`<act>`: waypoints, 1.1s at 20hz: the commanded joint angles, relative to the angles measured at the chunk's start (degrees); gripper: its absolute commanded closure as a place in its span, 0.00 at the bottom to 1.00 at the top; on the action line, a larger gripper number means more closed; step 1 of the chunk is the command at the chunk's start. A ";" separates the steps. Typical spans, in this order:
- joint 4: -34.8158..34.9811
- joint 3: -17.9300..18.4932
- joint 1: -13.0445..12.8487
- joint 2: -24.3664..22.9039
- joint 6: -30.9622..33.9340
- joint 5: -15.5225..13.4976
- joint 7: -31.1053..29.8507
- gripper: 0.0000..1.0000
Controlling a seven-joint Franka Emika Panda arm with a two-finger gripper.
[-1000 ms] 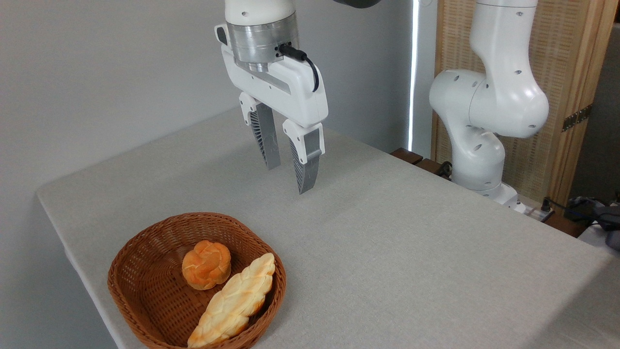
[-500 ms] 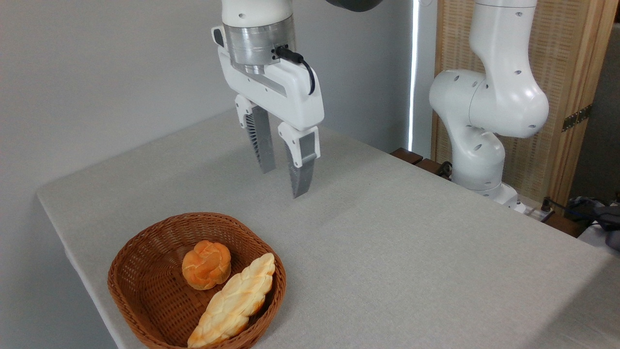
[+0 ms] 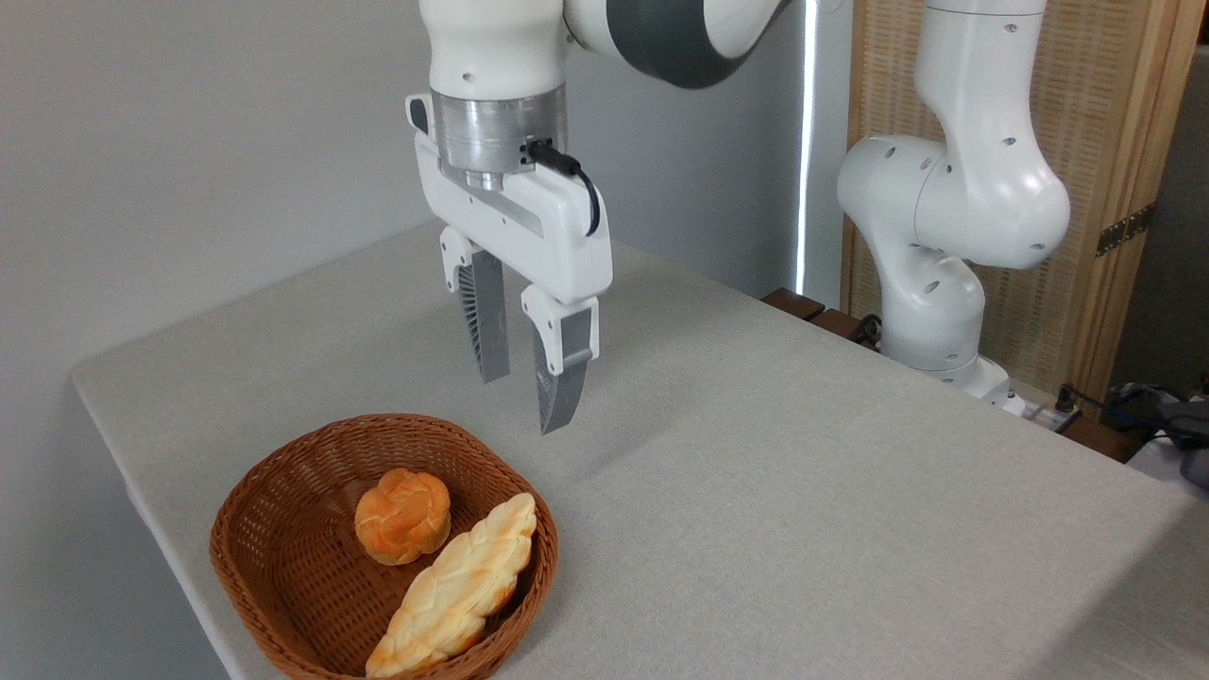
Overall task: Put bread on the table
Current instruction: 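Lower the open gripper into the basket over the braided bread roll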
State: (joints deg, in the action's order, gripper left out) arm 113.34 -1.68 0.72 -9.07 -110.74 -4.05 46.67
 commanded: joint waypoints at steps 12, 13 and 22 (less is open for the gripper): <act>8.91 0.80 0.16 0.90 -20.37 0.36 -5.01 0.02; 8.92 0.80 0.16 1.60 -21.52 0.36 -4.92 0.02; 8.92 0.45 -0.28 5.12 -25.75 2.02 -4.13 0.01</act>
State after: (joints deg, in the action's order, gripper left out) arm 122.05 -1.43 0.97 -4.06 -135.46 -4.01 42.59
